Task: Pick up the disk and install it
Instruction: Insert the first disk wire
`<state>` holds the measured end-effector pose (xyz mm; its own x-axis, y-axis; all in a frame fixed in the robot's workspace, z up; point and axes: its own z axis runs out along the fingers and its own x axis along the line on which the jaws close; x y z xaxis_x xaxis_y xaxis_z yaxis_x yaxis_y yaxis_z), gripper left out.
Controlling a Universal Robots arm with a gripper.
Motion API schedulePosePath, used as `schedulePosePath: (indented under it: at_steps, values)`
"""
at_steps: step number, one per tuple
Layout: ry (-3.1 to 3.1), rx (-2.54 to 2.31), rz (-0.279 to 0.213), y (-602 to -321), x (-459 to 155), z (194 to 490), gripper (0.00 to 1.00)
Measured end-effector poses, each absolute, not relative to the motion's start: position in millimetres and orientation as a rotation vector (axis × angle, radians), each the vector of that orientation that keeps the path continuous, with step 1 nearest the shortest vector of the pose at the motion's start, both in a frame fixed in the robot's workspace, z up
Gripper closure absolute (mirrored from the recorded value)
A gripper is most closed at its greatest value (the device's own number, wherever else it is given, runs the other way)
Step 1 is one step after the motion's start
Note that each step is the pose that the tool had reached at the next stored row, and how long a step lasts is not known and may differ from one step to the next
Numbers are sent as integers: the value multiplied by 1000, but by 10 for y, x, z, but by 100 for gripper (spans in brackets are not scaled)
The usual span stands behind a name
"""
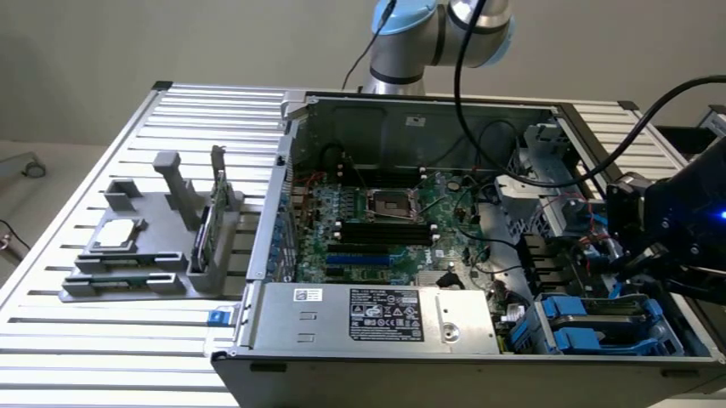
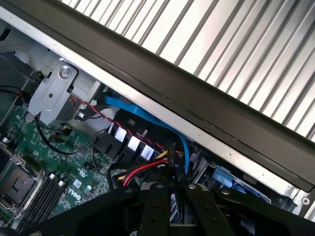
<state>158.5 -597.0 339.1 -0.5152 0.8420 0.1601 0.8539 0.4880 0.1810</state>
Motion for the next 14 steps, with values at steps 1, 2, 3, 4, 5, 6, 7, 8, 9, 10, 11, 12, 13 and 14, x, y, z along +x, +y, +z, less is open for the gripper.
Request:
schedulePosePath:
  at_steps: [1, 2, 3, 4, 5, 6, 7, 8, 9, 10, 11, 12, 13, 14]
  values:
    - [-2663, -1521, -373, -5971, 1576, 3406, 84]
    - [-2656, -1522, -381, -5972, 1570, 3415, 84]
    - [-2649, -1524, -389, -5972, 1569, 3421, 84]
    - [-2642, -1527, -395, -5972, 1569, 3427, 84]
    - [-2634, -1531, -401, -5973, 1568, 3431, 84]
    - [-2627, -1534, -407, -5974, 1567, 3434, 84]
    - [-2619, -1537, -412, -5974, 1566, 3437, 84]
    - [-2614, -1539, -413, -5974, 1564, 3439, 84]
    - [-2612, -1540, -412, -5974, 1552, 3439, 84]
    - [-2612, -1540, -412, -5974, 1532, 3438, 84]
    - [-2612, -1540, -412, -5974, 1511, 3438, 84]
    - [-2612, -1540, -411, -5974, 1492, 3440, 84]
    - [-2613, -1540, -410, -5974, 1474, 3444, 84]
    - [-2613, -1541, -409, -5974, 1458, 3451, 84]
